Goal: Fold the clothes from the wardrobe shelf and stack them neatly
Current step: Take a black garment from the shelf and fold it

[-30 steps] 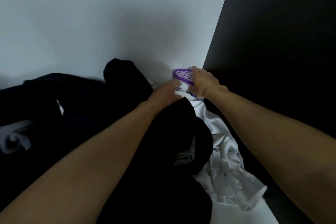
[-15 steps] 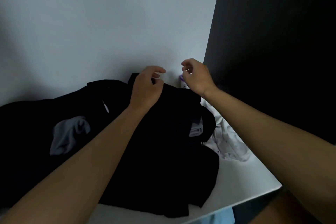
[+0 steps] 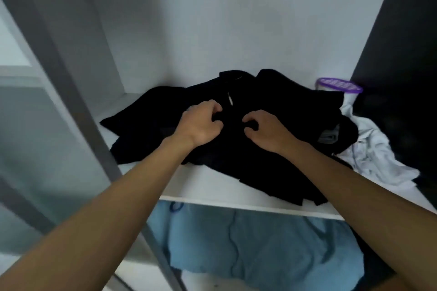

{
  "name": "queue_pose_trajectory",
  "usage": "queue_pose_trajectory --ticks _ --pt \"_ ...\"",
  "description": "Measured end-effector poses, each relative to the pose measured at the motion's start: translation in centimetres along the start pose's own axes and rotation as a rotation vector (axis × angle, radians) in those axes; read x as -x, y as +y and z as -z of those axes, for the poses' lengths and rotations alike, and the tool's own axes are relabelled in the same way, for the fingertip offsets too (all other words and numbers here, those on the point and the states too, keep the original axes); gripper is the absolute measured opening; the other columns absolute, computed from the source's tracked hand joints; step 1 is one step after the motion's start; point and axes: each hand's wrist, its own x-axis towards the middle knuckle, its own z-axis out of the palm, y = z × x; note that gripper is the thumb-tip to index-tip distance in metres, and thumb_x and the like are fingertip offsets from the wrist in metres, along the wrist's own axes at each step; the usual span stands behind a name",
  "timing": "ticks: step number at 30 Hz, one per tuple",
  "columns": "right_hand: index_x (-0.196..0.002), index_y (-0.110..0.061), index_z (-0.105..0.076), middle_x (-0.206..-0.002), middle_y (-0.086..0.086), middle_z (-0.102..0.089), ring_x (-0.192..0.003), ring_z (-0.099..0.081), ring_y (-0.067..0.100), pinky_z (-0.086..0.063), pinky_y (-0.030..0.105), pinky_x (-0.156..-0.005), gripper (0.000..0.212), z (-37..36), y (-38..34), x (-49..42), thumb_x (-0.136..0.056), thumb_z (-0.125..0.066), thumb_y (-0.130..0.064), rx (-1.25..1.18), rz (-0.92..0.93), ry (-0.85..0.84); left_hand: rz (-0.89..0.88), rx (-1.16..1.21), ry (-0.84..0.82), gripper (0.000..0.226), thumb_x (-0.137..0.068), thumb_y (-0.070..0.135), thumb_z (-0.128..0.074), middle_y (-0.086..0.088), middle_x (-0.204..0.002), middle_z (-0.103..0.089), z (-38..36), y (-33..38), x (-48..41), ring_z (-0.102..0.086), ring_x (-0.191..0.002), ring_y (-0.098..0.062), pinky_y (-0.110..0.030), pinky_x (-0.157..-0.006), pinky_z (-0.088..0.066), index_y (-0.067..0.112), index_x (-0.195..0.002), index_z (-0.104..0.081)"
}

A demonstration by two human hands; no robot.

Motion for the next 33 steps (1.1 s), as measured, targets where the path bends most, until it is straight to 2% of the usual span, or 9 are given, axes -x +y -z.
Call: queue_pose_trajectory --ticks 3,5,7,12,20,23,25,30,33 --pt "-0.139 -0.014 -0.051 -0.139 0.007 -0.050 -0.128 -0.048 0.022 -0.038 0.026 -0.103 0.045 -3.4 -1.2 1.8 -0.095 -0.058 -0.024 0.005 -0.028 -0.052 0.103 -0.381 -0.196 0.026 -0.086 0.030 -0.056 0.001 -0.108 -0.067 2.1 -1.9 4.0 -0.062 -0.099 -0.025 -0.037 -0.086 -0.049 0.024 -0.110 -0.065" --pt "-0.143 -0.014 -0.045 -0.143 0.009 -0.047 -0.130 -0.047 0.026 -0.040 0.034 -0.106 0.052 -5.1 -1.8 2.9 -0.094 -0.058 -0.024 0.012 -0.051 -0.042 0.135 -0.610 -0.241 0.020 -0.086 0.031 -0.054 0.002 -0.092 -0.061 2.9 -3.4 6.7 -0.060 -0.087 -0.026 -0.034 -0.073 -0.040 0.022 -0.100 -0.065" --pt "-0.143 -0.013 -0.044 -0.141 0.012 -0.048 -0.127 -0.049 0.029 -0.043 0.038 -0.103 0.054 -6.0 -2.1 3.7 -0.092 -0.060 -0.021 0.000 -0.074 -0.011 0.153 -0.795 -0.253 0.018 -0.088 0.028 -0.051 0.002 -0.082 -0.053 3.4 -5.3 9.2 -0.059 -0.087 -0.026 -0.034 -0.072 -0.033 0.023 -0.100 -0.063" --pt "-0.121 -0.011 -0.056 -0.119 0.013 -0.058 -0.109 -0.059 0.031 -0.053 0.043 -0.091 0.035 -6.3 -2.8 4.5 -0.087 -0.062 -0.014 0.080 -0.102 0.009 -0.058 -1.146 -0.258 0.021 -0.090 0.028 -0.050 0.000 -0.095 -0.071 3.9 -9.1 12.8 -0.067 -0.091 -0.023 -0.032 -0.068 -0.033 0.022 -0.098 -0.068" --pt "-0.144 -0.013 -0.044 -0.135 0.014 -0.052 -0.119 -0.054 0.029 -0.049 0.042 -0.100 0.051 -4.9 -5.3 3.9 -0.095 -0.057 -0.018 0.121 -0.131 -0.079 -0.181 -1.140 -0.174 0.023 -0.089 0.036 -0.048 0.000 -0.084 -0.071 4.4 -11.1 12.6 -0.067 -0.079 -0.022 -0.033 -0.061 -0.030 0.022 -0.081 -0.065" --pt "-0.147 -0.014 -0.042 -0.145 0.010 -0.046 -0.132 -0.046 0.027 -0.040 0.039 -0.110 0.052 -5.1 -6.6 3.6 -0.097 -0.056 -0.017 0.123 -0.037 -0.012 -0.180 -1.126 -0.138 0.036 -0.090 0.034 -0.049 0.000 -0.081 -0.071 5.3 -12.3 12.9 -0.066 -0.076 -0.021 -0.032 -0.061 -0.030 0.018 -0.059 -0.038" --pt "-0.148 -0.016 -0.040 -0.150 0.008 -0.042 -0.135 -0.043 0.027 -0.039 0.041 -0.111 0.055 -5.3 -7.6 2.8 -0.096 -0.057 -0.019 0.189 0.012 -0.026 -0.164 -1.124 -0.129 0.041 -0.091 0.033 -0.048 0.001 -0.081 -0.070 5.9 -13.2 12.9 -0.060 -0.069 -0.022 -0.032 -0.062 -0.030 0.018 -0.057 -0.030" --pt "-0.154 -0.023 -0.028 -0.157 0.005 -0.033 -0.139 -0.037 0.029 -0.038 0.048 -0.110 0.067 -7.2 -9.8 0.4 -0.095 -0.058 -0.031 0.493 -0.012 -0.221 -0.025 -0.969 -0.143 0.020 -0.091 0.030 -0.044 0.003 -0.070 -0.053 7.6 -15.4 12.3 -0.041 -0.062 -0.020 -0.034 -0.067 -0.033 0.022 -0.073 -0.047" --pt "-0.145 -0.027 -0.047 -0.148 0.002 -0.047 -0.134 -0.044 0.025 -0.035 0.047 -0.110 0.047 -8.2 -10.1 -0.7 -0.099 -0.053 -0.033 0.572 -0.010 -0.176 0.108 -0.682 -0.126 0.022 -0.089 0.039 -0.043 0.001 -0.075 -0.055 8.5 -16.7 11.3 -0.050 -0.069 -0.023 -0.035 -0.069 -0.035 0.022 -0.082 -0.055"
